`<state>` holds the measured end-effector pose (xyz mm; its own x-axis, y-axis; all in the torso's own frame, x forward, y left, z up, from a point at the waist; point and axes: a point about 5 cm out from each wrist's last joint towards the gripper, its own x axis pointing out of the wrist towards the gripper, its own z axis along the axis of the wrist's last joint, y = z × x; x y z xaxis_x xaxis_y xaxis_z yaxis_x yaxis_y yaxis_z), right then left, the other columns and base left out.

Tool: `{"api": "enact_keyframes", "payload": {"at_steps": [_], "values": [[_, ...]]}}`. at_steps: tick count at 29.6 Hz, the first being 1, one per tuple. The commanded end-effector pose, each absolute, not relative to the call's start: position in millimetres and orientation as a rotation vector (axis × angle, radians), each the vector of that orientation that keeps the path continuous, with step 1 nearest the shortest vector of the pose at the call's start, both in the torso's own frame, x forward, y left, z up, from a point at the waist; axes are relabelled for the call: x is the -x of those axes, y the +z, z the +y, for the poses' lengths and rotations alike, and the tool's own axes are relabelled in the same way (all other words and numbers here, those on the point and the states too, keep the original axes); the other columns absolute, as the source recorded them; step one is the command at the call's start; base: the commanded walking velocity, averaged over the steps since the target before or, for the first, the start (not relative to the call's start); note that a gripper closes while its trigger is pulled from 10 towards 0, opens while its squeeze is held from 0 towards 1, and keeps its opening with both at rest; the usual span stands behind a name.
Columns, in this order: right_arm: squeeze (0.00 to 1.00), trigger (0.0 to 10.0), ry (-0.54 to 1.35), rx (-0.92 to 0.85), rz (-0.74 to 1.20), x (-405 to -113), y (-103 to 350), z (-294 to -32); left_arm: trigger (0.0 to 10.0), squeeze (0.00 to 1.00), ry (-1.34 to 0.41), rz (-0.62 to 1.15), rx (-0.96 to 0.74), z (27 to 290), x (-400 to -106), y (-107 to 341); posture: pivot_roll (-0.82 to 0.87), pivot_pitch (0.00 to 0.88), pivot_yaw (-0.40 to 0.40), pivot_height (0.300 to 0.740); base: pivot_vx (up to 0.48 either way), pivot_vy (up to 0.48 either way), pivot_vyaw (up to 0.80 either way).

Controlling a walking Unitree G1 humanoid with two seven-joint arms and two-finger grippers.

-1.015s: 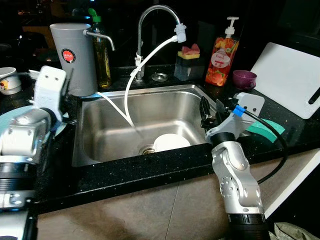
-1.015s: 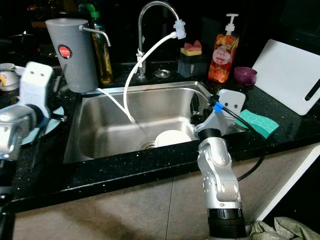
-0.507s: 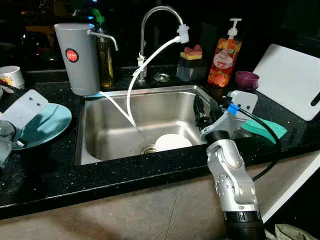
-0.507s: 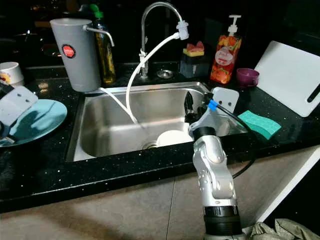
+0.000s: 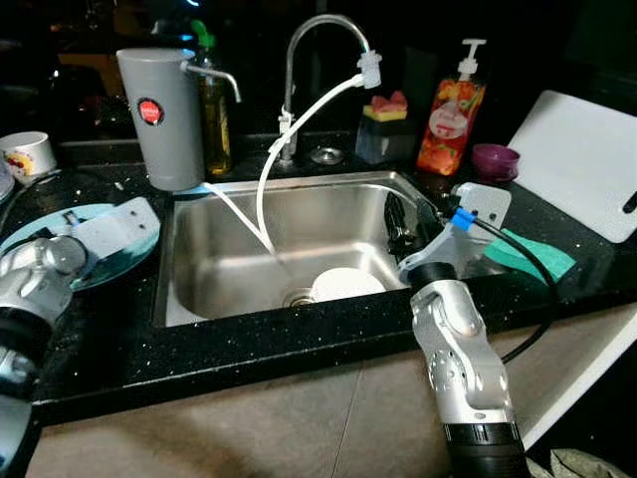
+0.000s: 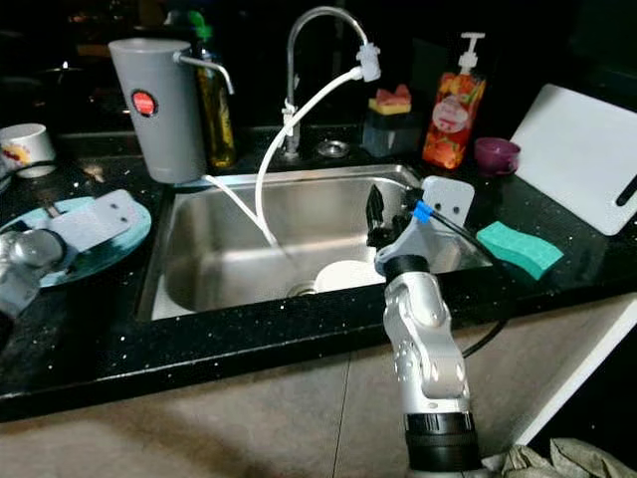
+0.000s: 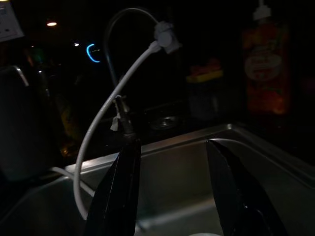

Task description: Kitchen organization

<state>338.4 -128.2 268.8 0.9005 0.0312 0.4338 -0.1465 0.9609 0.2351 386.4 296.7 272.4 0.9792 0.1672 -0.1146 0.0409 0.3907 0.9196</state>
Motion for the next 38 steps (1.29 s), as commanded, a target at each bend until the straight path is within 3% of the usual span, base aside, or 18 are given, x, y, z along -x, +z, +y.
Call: {"api": "enact_keyframes", "payload": {"at_steps": [1, 8, 14, 16, 17, 19, 20, 21, 23, 24, 29, 34, 38], "values": [[0.00, 10.0, 0.081, -0.270, -0.433, -336, 266, -131, 10.0, 0.00, 0.150, 0.107, -1.187, 294, -390, 285, 0.17, 0.113, -0.031, 0.740, 0.000, 0.000, 0.00], [0.00, 10.0, 0.082, -0.268, -0.431, -336, 266, -131, 10.0, 0.00, 0.214, 0.037, -1.136, 296, -390, 299, 0.17, 0.116, -0.036, 0.740, 0.000, 0.000, 0.00], [0.00, 10.0, 0.088, -0.268, -0.431, -337, 267, -130, 10.0, 0.00, 0.189, 0.050, -0.985, 300, -389, 304, 0.17, 0.119, -0.039, 0.740, 0.000, 0.000, 0.00], [0.00, 10.0, 0.088, -0.269, -0.430, -337, 267, -130, 10.0, 0.00, 0.122, 0.084, -0.756, 301, -388, 303, 0.18, 0.121, -0.039, 0.740, 0.000, 0.000, 0.00], [0.00, 10.0, 0.088, -0.269, -0.430, -337, 267, -130, 10.0, 0.00, 0.122, 0.084, -0.756, 301, -388, 303, 0.18, 0.121, -0.039, 0.740, 0.000, 0.000, 0.00], [0.00, 10.0, 0.090, -0.271, -0.427, -337, 266, -130, 10.0, 0.00, 0.046, 0.083, -0.485, 300, -388, 304, 0.18, 0.122, -0.043, 0.740, 0.000, 0.000, 0.00], [0.00, 10.0, 0.090, -0.271, -0.427, -337, 266, -130, 10.0, 0.00, 0.046, 0.083, -0.485, 300, -388, 304, 0.18, 0.122, -0.043, 0.740, 0.000, 0.000, 0.00], [0.00, 10.0, 0.092, -0.271, -0.425, -337, 266, -129, 10.0, 0.00, 0.007, 0.065, -0.343, 298, -388, 306, 0.19, 0.123, -0.048, 0.740, 0.000, 0.000, 0.00], [0.00, 10.0, 0.092, -0.271, -0.425, -337, 266, -129, 10.0, 0.00, 0.007, 0.065, -0.343, 298, -388, 306, 0.19, 0.123, -0.048, 0.740, 0.000, 0.000, 0.00], [0.00, 10.0, 0.100, -0.271, -0.424, -338, 267, -127, 10.0, 0.00, -0.022, 0.026, -0.220, 299, -388, 310, 0.19, 0.122, -0.049, 0.740, 0.000, 0.000, 0.00], [0.00, 10.0, 0.104, -0.270, -0.428, -338, 268, -126, 10.0, 0.00, -0.028, 0.040, -0.272, 301, -387, 311, 0.19, 0.122, -0.049, 0.740, 0.000, 0.000, 0.00], [0.00, 10.0, 0.088, -0.267, -0.426, -337, 266, -130, 10.0, 0.00, 0.129, 0.229, -0.567, 332, -376, 293, 0.17, 0.121, -0.031, 0.740, 0.000, 0.000, 0.00], [0.00, 10.0, 0.083, -0.268, -0.426, -334, 265, -130, 10.0, 0.00, 0.111, 0.294, -0.535, 344, -363, 287, 0.17, 0.126, -0.020, 0.740, 0.000, 0.000, 0.00]]}}
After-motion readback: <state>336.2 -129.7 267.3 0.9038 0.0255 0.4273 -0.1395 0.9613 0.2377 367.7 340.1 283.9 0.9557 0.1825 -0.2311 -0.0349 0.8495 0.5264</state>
